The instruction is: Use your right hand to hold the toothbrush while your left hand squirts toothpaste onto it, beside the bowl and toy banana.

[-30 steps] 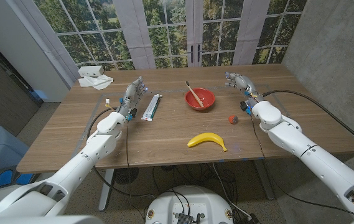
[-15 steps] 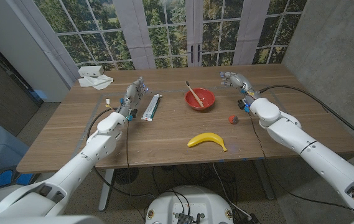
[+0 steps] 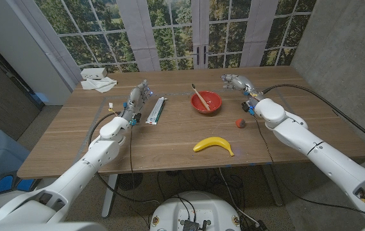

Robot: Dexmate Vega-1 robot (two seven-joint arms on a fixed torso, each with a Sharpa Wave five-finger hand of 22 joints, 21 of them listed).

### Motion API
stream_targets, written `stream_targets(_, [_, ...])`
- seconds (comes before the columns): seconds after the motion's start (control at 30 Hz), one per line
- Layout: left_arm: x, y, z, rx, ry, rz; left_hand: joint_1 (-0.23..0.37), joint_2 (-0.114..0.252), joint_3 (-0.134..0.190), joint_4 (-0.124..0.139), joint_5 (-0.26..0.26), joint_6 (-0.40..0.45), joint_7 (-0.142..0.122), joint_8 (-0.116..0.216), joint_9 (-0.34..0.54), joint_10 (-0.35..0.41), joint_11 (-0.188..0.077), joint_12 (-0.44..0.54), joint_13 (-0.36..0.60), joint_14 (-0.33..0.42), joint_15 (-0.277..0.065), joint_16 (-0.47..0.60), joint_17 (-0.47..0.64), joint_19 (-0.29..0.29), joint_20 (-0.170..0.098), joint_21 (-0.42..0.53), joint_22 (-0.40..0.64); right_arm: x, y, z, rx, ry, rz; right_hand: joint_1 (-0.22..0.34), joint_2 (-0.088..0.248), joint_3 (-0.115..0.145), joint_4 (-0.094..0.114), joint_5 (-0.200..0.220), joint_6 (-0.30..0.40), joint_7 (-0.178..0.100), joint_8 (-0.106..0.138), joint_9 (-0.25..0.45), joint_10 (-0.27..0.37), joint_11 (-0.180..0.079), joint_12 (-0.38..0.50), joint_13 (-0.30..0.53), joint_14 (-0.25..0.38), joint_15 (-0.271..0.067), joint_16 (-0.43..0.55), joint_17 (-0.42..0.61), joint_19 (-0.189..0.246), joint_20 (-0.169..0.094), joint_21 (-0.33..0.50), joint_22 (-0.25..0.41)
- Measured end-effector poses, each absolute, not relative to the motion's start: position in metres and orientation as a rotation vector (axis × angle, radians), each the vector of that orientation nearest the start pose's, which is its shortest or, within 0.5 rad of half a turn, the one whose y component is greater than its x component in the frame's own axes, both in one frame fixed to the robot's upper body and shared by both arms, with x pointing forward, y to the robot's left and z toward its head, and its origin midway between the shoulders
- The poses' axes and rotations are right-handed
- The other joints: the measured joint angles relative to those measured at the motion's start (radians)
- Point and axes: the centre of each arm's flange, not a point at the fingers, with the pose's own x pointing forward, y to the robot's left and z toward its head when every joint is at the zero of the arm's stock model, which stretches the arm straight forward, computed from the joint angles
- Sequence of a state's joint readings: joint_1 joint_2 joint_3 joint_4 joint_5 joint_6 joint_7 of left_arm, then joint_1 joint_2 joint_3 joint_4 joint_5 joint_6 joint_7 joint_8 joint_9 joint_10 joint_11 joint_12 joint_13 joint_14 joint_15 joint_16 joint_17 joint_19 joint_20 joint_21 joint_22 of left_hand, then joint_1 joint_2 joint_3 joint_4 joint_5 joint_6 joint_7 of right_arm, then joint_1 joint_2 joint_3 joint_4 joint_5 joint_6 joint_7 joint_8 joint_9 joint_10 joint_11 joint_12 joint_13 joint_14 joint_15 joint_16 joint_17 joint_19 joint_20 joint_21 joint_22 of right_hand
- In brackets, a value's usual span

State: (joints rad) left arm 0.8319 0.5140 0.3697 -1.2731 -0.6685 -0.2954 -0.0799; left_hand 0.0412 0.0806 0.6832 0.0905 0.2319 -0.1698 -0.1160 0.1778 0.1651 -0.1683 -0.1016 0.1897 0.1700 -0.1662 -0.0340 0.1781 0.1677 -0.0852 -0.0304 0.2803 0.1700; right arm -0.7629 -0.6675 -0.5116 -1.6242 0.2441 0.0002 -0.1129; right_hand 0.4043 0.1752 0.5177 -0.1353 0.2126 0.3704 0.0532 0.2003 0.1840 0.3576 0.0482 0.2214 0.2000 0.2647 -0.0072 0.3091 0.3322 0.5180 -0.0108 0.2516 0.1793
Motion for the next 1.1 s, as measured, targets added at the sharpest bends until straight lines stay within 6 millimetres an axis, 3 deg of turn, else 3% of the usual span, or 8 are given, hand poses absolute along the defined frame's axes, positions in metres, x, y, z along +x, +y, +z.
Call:
stream_targets(0.27, [0.654,0.295,-0.032,-0.041,-0.584,-0.237,0.000,0.000,0.004,-0.004,0.000,0.000,0.000,0.000,0.000,0.000,0.000,0.000,0.000,0.000,0.000,0.000,0.000,0.004,-0.004,-0.008,0.000,0.621,-0.224,0.035,-0.564,-0.609,0.182,0.025,-0.009,0.003,-0.011,0.006,0.005,-0.002,0.000,0.000,0.003,-0.004,0.000,0.003,0.000,0.000,0.007,0.000,0.000,0.000,0.000,0.000])
stream_targets(0.3, [0.654,0.295,-0.032,-0.041,-0.584,-0.237,0.000,0.000,0.004,-0.004,0.000,0.000,0.000,0.000,0.000,0.000,0.000,0.000,0.000,0.000,0.000,0.000,0.000,0.005,-0.005,-0.008,0.000,0.615,-0.213,0.039,-0.579,-0.624,0.202,0.025,-0.009,0.005,-0.014,0.006,0.005,-0.002,0.000,0.000,0.004,-0.004,0.000,0.003,0.002,-0.002,0.007,0.003,0.004,-0.004,0.000,0.000])
stream_targets(0.67, [0.651,0.296,-0.033,-0.042,-0.590,-0.238,0.000,0.000,0.004,-0.004,0.000,0.000,0.000,0.000,0.000,0.000,0.000,0.000,0.000,0.000,0.000,0.000,0.000,0.005,-0.005,-0.008,0.000,0.611,-0.203,0.038,-0.636,-0.610,0.200,0.056,-0.011,0.014,-0.033,0.009,0.016,-0.012,0.001,0.000,0.012,-0.013,0.000,0.003,0.011,-0.011,0.013,0.005,0.014,-0.014,0.000,0.000])
stream_targets(1.1, [0.649,0.298,-0.033,-0.042,-0.602,-0.243,0.000,0.000,0.004,-0.004,0.000,0.000,0.000,0.000,0.000,0.000,0.000,0.000,0.000,0.000,0.000,0.000,0.001,0.005,-0.005,-0.015,0.000,0.603,-0.185,0.041,-0.716,-0.601,0.201,0.072,-0.028,0.003,-0.037,0.009,0.028,-0.011,0.007,0.000,0.025,-0.014,0.000,0.002,0.018,-0.018,0.019,0.009,0.025,-0.011,0.000,0.000])
